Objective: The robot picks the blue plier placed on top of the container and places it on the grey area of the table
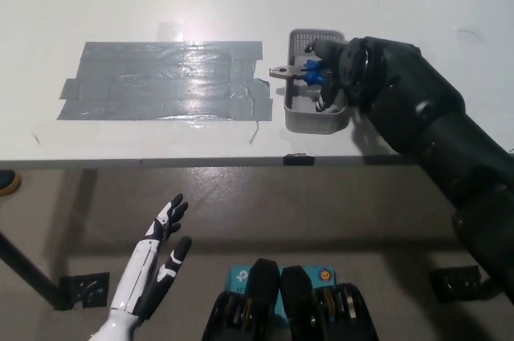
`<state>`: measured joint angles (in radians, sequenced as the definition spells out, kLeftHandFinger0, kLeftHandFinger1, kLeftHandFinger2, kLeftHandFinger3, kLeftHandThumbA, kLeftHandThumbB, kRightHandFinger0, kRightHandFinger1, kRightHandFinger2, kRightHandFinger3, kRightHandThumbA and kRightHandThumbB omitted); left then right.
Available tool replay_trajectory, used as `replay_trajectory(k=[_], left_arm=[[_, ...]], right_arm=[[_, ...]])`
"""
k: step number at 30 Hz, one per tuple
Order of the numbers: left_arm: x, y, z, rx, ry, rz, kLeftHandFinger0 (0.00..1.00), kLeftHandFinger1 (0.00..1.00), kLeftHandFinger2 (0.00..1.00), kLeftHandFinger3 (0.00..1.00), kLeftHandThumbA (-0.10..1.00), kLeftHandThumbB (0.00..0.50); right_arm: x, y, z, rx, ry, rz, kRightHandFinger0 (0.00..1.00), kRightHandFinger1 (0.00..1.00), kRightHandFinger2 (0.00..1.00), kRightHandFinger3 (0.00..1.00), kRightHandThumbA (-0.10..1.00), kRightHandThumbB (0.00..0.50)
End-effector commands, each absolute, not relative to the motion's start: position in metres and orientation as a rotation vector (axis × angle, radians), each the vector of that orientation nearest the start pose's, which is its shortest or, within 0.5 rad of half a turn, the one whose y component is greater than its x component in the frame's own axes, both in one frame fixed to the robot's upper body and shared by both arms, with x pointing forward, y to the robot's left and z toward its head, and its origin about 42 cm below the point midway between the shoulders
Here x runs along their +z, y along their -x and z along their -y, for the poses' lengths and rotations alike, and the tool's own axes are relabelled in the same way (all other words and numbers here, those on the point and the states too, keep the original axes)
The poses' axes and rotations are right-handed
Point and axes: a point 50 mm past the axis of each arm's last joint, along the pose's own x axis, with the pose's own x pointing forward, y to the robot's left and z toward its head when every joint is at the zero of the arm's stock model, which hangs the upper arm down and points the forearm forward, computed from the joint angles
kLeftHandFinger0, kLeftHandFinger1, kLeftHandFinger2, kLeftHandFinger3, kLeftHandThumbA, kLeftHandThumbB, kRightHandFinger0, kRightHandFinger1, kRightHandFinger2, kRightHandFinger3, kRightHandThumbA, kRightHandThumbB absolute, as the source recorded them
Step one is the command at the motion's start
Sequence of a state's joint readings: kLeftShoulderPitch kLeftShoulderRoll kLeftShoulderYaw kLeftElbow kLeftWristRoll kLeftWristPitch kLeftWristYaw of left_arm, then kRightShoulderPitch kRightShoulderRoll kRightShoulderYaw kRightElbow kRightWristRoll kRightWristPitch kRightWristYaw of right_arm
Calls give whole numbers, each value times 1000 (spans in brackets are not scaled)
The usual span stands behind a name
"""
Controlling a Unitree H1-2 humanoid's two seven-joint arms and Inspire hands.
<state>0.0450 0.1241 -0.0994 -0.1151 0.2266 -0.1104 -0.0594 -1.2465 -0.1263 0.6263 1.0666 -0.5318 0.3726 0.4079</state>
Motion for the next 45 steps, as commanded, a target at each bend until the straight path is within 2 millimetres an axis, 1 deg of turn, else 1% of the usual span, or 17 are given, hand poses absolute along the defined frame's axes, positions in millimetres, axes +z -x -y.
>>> replay_trajectory(k=[1,4,7,10,13,14,19,20,22,25,26,27,28,31,34,38,45], left_arm=[[132,-268,-218,-174,-346,240,977,1000,1000,1000,951,49],[134,-268,-219,-178,-350,249,973,1000,994,1000,963,40],[133,-267,-219,-183,-361,254,964,1000,985,998,978,47],[133,-268,-219,-185,-354,265,939,1000,979,956,952,44],[134,-268,-221,-183,-364,267,916,983,953,930,943,40],[134,-268,-222,-183,-364,268,909,978,950,924,939,45],[135,-271,-223,-176,-373,278,880,955,935,897,922,41],[134,-271,-223,-176,-373,277,875,953,936,898,921,46],[135,-271,-223,-179,-372,279,857,944,931,898,921,49],[135,-272,-222,-181,-370,283,845,936,926,899,907,38],[136,-272,-222,-182,-371,283,844,935,926,898,905,36],[136,-272,-222,-183,-373,283,843,934,926,898,904,36],[135,-273,-223,-187,-379,286,841,931,925,898,906,34],[135,-274,-223,-187,-380,291,836,924,923,895,909,26],[136,-274,-223,-185,-385,290,837,922,922,894,914,30],[136,-274,-223,-181,-388,290,865,930,917,898,918,20],[138,-273,-222,-179,-400,300,891,938,928,944,943,20]], right_arm=[[299,-571,93,448,1409,-247,1000,1000,1000,1000,788,295],[286,-571,99,418,1446,-245,1000,1000,1000,1000,503,244],[271,-570,107,409,1453,-271,1000,1000,1000,1000,436,242],[254,-568,116,391,1429,-288,835,958,1000,1000,289,227],[245,-566,120,330,1441,-172,189,296,407,816,-37,184],[245,-566,122,308,1441,-147,104,211,338,781,-69,171],[251,-568,124,264,1413,-61,32,173,295,687,-99,178],[253,-568,124,257,1413,-51,100,241,356,734,-93,178],[257,-569,126,235,1384,15,1,64,195,472,-100,194],[264,-570,127,211,1369,74,21,251,494,363,-100,190],[269,-571,127,196,1357,98,53,368,736,448,-100,189],[272,-572,127,186,1348,115,72,454,838,551,-100,185],[284,-574,127,166,1334,157,120,598,997,821,-100,175],[310,-577,123,131,1319,240,185,638,1000,913,-100,172],[332,-579,119,96,1321,293,134,601,987,616,-100,139],[366,-579,115,53,1303,393,164,665,983,1000,-100,138],[402,-577,106,18,1290,480,165,637,1000,962,-100,175]])
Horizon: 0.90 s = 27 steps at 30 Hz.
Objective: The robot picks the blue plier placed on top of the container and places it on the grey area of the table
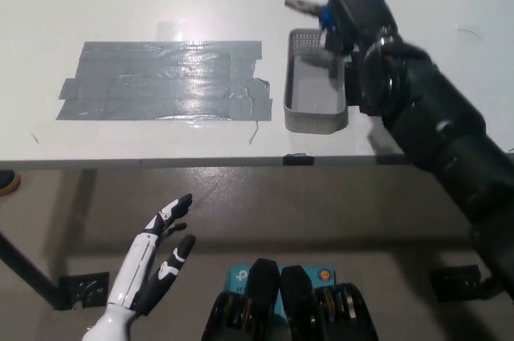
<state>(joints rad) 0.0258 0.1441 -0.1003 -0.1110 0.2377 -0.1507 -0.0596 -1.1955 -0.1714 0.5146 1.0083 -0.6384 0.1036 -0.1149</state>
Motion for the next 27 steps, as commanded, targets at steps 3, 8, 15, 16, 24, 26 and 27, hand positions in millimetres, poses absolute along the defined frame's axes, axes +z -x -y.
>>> replay_trajectory(k=[3,8,15,16,24,26,27], left_arm=[[139,-273,-222,-177,-407,296,895,942,936,956,947,13],[140,-273,-221,-181,-410,298,897,941,932,948,957,22],[139,-267,-218,-174,-422,298,905,937,924,956,971,30],[138,-267,-217,-176,-422,294,917,940,927,969,966,26],[139,-267,-213,-188,-412,322,1000,1000,1000,1000,956,72],[138,-266,-213,-190,-413,324,1000,1000,1000,1000,952,64],[139,-267,-212,-191,-412,327,1000,1000,1000,1000,947,56]], right_arm=[[415,-578,96,14,1275,521,132,608,945,915,-100,183],[423,-572,62,40,1291,556,116,577,923,948,-100,196],[404,-562,10,142,1293,530,42,481,815,802,-100,243],[400,-560,3,161,1300,521,16,427,756,754,-100,299],[385,-550,-36,243,1322,479,0,341,737,441,-100,240],[381,-545,-46,266,1313,479,0,369,783,453,-100,243],[379,-544,-50,282,1322,488,0,365,771,387,-100,239]])
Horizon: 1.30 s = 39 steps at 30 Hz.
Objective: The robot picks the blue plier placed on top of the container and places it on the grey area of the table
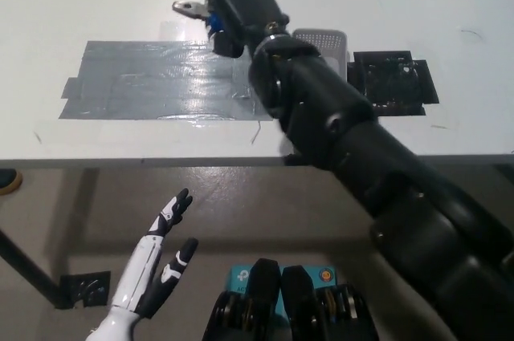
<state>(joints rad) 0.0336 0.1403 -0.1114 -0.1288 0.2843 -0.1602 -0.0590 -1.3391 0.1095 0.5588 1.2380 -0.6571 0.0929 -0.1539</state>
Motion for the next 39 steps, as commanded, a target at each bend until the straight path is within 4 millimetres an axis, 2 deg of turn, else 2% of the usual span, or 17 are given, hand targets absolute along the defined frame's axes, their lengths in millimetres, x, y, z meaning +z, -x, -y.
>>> replay_trajectory(k=[1,5,7,9,10,11,12,13,14,16,17,26,31,36,37,38,39], left_arm=[[139,-267,-213,-192,-414,328,1000,1000,1000,1000,944,55],[140,-266,-212,-196,-422,335,1000,1000,1000,1000,920,43],[143,-266,-212,-196,-429,334,1000,1000,1000,1000,920,53],[145,-267,-211,-200,-438,330,1000,1000,1000,1000,952,75],[146,-268,-210,-201,-440,330,1000,1000,1000,1000,972,79],[147,-269,-209,-203,-439,328,1000,1000,1000,1000,982,85],[147,-269,-209,-203,-436,329,1000,1000,1000,1000,991,77],[148,-271,-209,-205,-439,332,1000,1000,1000,1000,995,81],[149,-272,-209,-206,-440,335,1000,1000,1000,1000,995,72],[152,-275,-209,-210,-452,337,1000,1000,1000,1000,999,64],[153,-276,-209,-211,-456,340,1000,1000,1000,1000,999,59],[153,-277,-207,-212,-446,345,1000,1000,984,992,989,48],[153,-277,-207,-209,-439,338,1000,1000,981,994,1000,53],[154,-281,-204,-212,-432,357,1000,1000,985,1000,1000,48],[155,-283,-205,-212,-426,360,1000,1000,1000,1000,983,52],[155,-283,-204,-212,-425,361,1000,1000,1000,1000,981,52],[155,-285,-204,-202,-415,368,1000,1000,1000,1000,955,66]], right_arm=[[379,-544,-51,283,1320,489,0,346,747,348,-100,236],[366,-539,-60,307,1300,505,0,293,695,304,-100,216],[354,-537,-62,320,1302,495,0,268,658,272,-100,251],[346,-536,-59,316,1300,499,18,280,649,450,-100,232],[341,-536,-59,308,1322,499,107,391,799,652,-72,182],[335,-535,-58,306,1352,489,269,551,929,894,83,208],[331,-536,-57,320,1356,462,602,897,1000,1000,351,264],[330,-536,-57,336,1351,441,877,1000,1000,1000,429,260],[329,-537,-55,354,1343,420,1000,1000,1000,1000,489,281],[328,-541,-48,367,1353,408,1000,1000,1000,1000,629,355],[328,-542,-45,364,1354,411,1000,1000,1000,1000,679,362],[337,-550,-31,346,1345,420,1000,1000,1000,1000,834,352],[363,-554,-30,332,1327,437,1000,1000,1000,1000,1000,336],[439,-560,-15,282,1145,596,1000,1000,1000,1000,1000,338],[465,-560,-4,289,1027,644,1000,1000,1000,1000,1000,331],[465,-560,-3,290,1027,644,1000,1000,1000,1000,1000,332],[486,-555,9,279,973,704,1000,1000,1000,1000,1000,311]])
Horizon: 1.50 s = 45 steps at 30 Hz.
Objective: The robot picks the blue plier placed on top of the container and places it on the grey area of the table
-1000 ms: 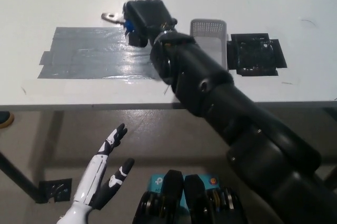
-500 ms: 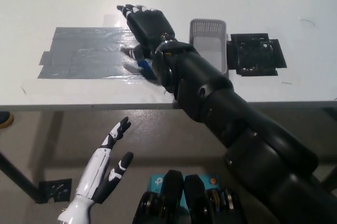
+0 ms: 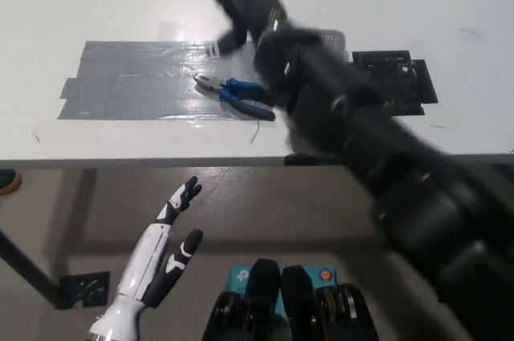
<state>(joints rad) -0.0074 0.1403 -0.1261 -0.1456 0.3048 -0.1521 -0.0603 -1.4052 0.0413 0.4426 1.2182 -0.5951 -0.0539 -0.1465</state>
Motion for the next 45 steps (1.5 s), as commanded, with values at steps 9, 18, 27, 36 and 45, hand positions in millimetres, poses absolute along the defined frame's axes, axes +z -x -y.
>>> replay_trajectory(k=[9,18,27,36,45], left_arm=[[159,-299,-209,-139,-350,372,1000,1000,1000,1000,1000,120],[155,-308,-220,-85,-213,289,1000,1000,1000,1000,1000,77],[146,-312,-223,-84,-159,262,1000,1000,1000,1000,1000,33],[145,-317,-226,-74,-182,263,1000,1000,1000,1000,1000,61],[143,-301,-238,-56,-193,260,1000,1000,1000,1000,1000,72]], right_arm=[[525,-446,132,173,634,994,1000,1000,1000,1000,1000,222],[428,-325,241,127,609,982,1000,1000,1000,1000,1000,137],[347,-265,262,28,395,900,1000,1000,1000,1000,895,21],[264,-257,203,-8,115,805,1000,1000,1000,1000,380,0],[150,-274,198,-9,228,394,1000,1000,1000,1000,521,0]])
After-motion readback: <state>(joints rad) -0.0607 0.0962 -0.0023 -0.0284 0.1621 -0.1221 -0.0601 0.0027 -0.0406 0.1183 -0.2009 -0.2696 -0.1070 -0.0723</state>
